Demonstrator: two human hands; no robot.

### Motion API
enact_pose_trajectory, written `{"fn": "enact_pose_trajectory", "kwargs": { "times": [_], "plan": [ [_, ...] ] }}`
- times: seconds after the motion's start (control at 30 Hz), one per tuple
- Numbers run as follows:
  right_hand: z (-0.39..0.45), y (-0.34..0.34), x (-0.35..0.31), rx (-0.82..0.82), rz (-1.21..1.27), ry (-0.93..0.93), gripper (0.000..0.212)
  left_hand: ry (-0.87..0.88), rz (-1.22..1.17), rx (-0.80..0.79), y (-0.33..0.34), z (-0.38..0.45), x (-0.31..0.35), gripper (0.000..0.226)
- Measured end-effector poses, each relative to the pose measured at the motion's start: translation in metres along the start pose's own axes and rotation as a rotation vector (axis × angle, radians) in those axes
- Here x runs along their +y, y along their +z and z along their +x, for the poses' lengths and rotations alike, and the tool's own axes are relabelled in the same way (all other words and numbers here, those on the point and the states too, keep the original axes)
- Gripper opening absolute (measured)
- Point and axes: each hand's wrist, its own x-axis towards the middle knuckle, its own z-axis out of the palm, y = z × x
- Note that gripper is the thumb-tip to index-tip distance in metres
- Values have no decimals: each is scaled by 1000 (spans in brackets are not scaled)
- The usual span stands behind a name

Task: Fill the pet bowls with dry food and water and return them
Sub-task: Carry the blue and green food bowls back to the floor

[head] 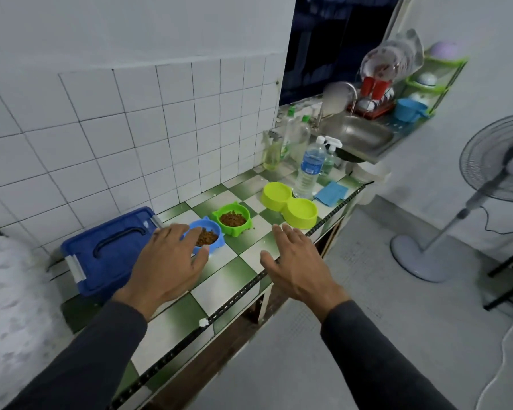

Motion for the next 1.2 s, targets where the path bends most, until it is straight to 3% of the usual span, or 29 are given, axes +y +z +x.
{"fn": "enact_pose_trajectory", "kwargs": {
  "times": [0.3,0.6,0.8,1.0,1.2],
  "plan": [
    [94,0,47,-16,5,-98,71,-101,-34,23,25,72,16,80],
    [191,-2,99,-110,-26,-326,67,-375,-27,28,50,117,49,88],
    [236,-2,114,-175,-42,-475,67,-509,-31,43,55,125,68,56],
    [275,8,111,-215,-43,-577,66,-596,-39,66,66,135,67,76],
    [306,30,104,-284,-2,-585,67,-665,-95,81,87,154,51,75]
  ]
}}
